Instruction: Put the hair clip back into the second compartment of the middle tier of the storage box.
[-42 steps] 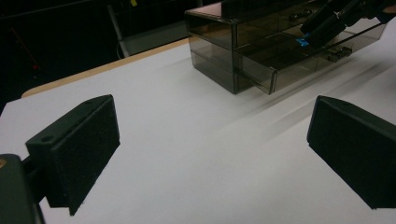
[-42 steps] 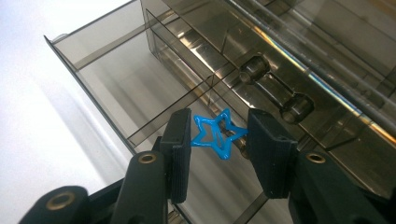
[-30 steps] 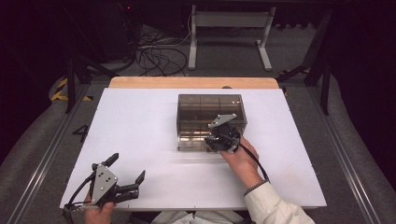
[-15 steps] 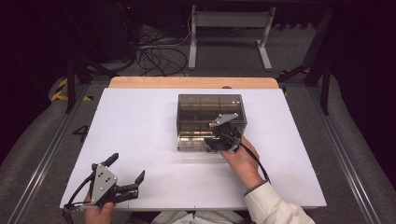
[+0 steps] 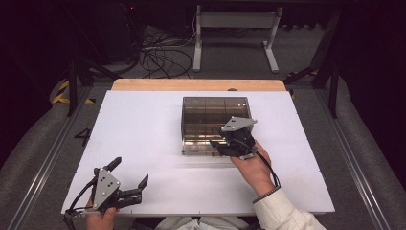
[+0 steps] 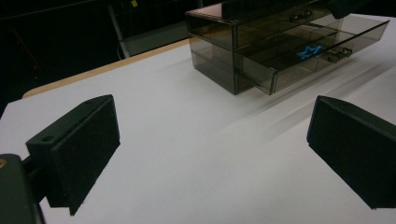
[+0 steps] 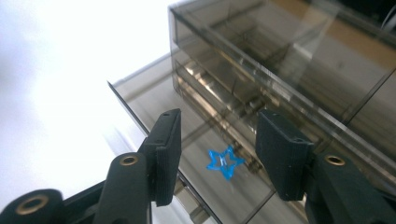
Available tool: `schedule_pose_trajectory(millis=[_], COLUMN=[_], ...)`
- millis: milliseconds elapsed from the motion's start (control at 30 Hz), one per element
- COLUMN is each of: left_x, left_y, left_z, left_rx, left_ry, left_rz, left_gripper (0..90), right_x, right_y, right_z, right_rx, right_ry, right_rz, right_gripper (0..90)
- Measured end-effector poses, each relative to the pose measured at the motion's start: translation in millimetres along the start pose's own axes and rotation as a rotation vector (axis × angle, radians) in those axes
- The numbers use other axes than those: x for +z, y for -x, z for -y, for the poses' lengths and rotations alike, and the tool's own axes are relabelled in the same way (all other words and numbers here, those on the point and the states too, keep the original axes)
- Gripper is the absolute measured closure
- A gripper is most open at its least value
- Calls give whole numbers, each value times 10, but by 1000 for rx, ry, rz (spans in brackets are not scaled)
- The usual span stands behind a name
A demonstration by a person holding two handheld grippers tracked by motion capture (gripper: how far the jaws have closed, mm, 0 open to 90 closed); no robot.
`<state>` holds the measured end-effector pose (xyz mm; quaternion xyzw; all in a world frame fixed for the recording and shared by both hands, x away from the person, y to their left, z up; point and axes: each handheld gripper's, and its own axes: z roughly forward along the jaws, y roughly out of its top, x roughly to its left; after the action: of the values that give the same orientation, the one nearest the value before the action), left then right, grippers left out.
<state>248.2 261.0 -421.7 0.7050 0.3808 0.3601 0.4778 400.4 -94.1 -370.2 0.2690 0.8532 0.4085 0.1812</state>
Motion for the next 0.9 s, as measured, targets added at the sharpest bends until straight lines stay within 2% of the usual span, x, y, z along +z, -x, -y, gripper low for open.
schedule_pose_trajectory(millis=[133,733,900], left_x=[1,-12,-8], left_y=[0,-8,-13], left_z=[-1,1,1], left_rx=[0,-2,-6], left_ry=[0,1,2], left_rz=[-2,-6,-5], left_gripper=[32,32,32], right_x=[-59,-168,-266], right_y=[-22,-73,-80], right_z=[-8,-23,-13], right_rx=[-13,-62,-69], right_ry=[36,116,143], right_rz=[-1,-22,-17], right_gripper=[496,409,363])
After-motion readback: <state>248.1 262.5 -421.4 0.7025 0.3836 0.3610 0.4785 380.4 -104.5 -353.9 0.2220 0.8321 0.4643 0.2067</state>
